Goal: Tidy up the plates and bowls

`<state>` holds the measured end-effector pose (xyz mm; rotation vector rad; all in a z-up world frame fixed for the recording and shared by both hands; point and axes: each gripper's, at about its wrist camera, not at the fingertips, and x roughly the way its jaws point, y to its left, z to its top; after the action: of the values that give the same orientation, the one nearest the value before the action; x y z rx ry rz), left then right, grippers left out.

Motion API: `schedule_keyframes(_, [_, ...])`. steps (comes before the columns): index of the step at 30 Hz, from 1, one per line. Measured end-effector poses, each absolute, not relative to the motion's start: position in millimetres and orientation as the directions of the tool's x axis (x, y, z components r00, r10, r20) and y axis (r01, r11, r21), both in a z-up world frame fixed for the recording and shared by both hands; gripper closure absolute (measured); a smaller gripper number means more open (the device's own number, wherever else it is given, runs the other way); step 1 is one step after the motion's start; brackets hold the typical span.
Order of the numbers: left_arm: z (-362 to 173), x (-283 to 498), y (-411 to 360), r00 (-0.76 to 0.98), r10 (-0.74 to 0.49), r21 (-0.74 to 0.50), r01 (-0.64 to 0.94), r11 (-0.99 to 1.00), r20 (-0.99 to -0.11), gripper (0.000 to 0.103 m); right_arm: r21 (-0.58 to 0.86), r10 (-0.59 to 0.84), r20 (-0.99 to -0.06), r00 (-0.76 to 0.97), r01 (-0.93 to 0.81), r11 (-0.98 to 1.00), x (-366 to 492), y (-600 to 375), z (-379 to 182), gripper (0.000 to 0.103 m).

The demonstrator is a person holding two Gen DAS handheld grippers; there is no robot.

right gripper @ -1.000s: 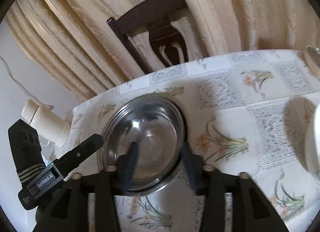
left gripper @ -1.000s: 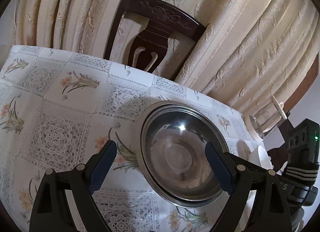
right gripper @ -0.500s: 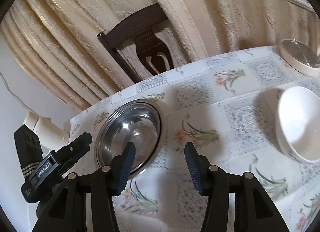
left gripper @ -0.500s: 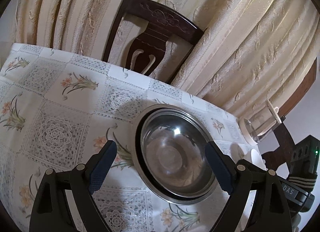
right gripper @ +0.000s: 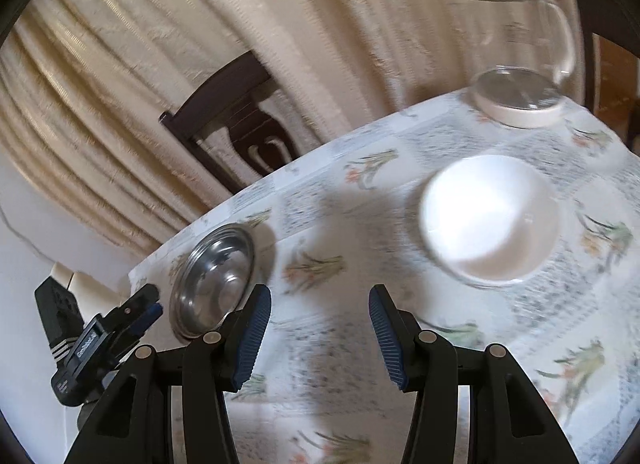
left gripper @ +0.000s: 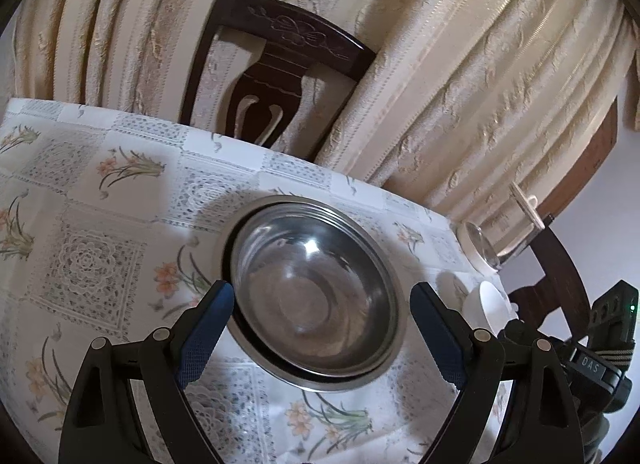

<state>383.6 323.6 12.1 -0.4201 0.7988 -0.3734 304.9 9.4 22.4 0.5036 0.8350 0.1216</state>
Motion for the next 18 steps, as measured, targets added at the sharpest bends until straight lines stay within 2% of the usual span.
schedule_keyframes(10, [14.4,376.1,305.8,0.619,-0.497,-0.476,0.217,0.853,-0.608,0.013,0.503,0.197,-0.680,0.706,0.254,0.826,276.2,-54.0,10.4,0.049])
schedule_keyframes(18, [17.7,372.6,299.6,0.588,-0.538,-0.493,0.254,0.832,-0.604,0.013,0.539,0.198,-0.686,0.701,0.306,0.785,266.7,-87.5,-6.0,0.049])
